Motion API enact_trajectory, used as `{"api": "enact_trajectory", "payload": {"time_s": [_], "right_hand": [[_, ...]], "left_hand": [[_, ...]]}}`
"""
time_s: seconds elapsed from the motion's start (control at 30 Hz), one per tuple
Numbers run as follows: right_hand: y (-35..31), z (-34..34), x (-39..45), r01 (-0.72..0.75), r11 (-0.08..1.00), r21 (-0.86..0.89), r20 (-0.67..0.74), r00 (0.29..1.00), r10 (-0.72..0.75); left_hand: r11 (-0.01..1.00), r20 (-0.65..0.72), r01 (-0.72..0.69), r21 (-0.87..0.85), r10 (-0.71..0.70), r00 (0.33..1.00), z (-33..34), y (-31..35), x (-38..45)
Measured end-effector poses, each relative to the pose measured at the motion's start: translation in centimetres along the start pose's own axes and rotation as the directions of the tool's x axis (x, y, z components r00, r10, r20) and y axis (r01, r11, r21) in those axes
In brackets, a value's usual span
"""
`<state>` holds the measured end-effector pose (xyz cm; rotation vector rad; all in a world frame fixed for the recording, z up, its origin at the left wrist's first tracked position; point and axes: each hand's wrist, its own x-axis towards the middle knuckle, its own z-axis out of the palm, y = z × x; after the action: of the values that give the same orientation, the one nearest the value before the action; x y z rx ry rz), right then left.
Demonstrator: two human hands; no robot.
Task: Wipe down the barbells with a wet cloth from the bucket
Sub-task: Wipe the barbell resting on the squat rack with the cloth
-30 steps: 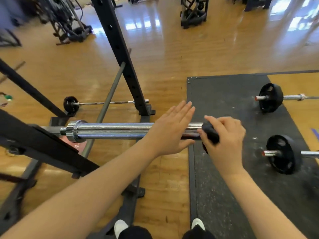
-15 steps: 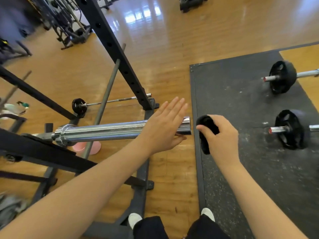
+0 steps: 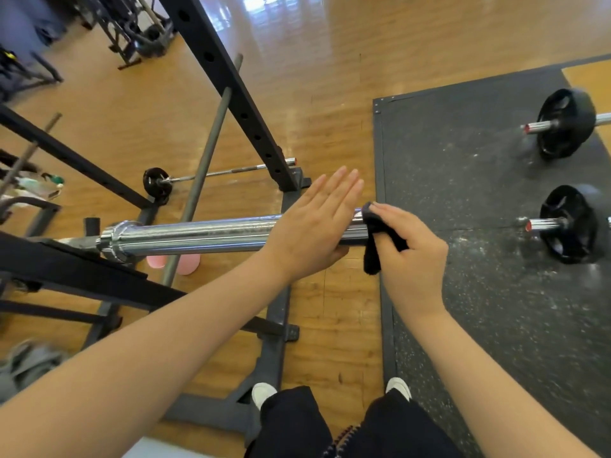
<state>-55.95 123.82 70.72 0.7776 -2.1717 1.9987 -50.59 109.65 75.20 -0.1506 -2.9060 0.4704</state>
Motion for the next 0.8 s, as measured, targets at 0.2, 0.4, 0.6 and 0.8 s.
{"api": "enact_trajectory", "payload": {"time_s": [0.2,0.4,0.6,0.8], "right_hand": [[-0.1,-0.2,0.5,-0.013,1.000,-0.005,0.022,1.000,0.013],[-0.2,-1.2,-1.1,0.056,0.997,-0.059,0.078,0.996,-0.052],[-0.7,-0.4,0.0,-0.020,0.999,-0.028,0.040,0.999,0.021],[-1.1,-0.4,0.3,-0.075,0.996,-0.047,0.042,0.996,0.077]], "left_hand": [[1.000,-0.008,-0.002,0.008,0.002,1.000,0.2,-0.2,-0.1],[1.000,-0.013,-0.003,0.014,0.003,1.000,0.3,-0.2,-0.1],[1.000,-0.031,-0.002,0.007,0.002,1.000,0.5,-0.2,-0.2],[1.000,-0.061,-0.001,0.008,0.002,0.998,0.7,-0.3,-0.2]]}}
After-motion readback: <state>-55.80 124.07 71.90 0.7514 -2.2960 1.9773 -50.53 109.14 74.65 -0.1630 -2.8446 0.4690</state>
